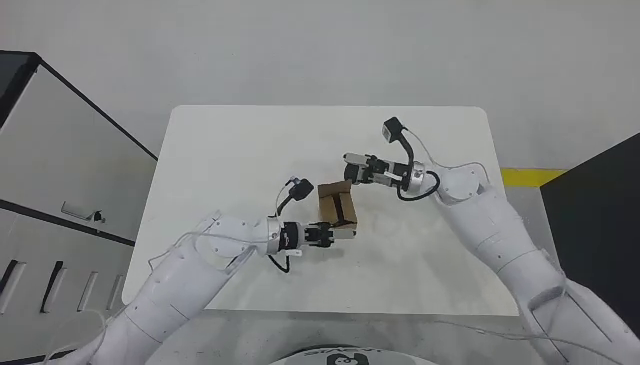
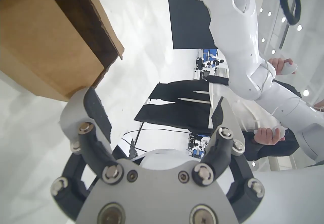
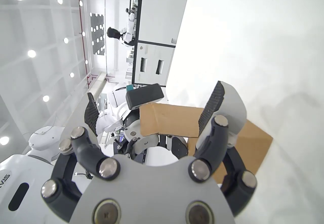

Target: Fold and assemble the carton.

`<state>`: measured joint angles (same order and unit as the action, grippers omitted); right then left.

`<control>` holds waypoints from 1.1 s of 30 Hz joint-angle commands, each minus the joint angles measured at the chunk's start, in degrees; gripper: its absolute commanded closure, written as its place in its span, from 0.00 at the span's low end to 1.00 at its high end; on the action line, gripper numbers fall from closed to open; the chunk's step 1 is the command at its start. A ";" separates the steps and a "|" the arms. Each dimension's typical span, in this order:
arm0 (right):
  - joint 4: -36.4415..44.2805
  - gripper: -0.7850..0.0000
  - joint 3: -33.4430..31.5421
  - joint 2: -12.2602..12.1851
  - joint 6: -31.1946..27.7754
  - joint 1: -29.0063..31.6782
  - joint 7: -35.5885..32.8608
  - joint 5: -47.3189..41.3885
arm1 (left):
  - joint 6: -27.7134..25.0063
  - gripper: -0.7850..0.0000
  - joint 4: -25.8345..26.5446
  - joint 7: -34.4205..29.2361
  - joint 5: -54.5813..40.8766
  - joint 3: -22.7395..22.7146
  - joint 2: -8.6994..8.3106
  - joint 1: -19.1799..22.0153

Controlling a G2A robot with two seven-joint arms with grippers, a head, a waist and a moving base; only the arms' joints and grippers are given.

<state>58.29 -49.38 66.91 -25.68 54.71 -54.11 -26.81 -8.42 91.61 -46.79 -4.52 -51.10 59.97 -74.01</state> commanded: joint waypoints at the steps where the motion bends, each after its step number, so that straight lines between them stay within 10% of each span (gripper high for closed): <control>1: -0.67 0.00 0.03 0.17 -0.08 -0.12 -1.23 -0.85 | -0.61 0.00 -0.52 1.63 -0.10 -0.63 0.01 -0.14; 33: 10.99 0.00 -10.93 -3.39 1.94 11.28 -0.72 3.32 | -0.50 0.00 -6.30 4.72 -0.86 -8.12 -0.56 -1.15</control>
<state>68.47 -59.77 63.70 -24.09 65.65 -55.02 -24.04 -9.74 85.61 -41.70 -5.15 -59.18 59.42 -75.11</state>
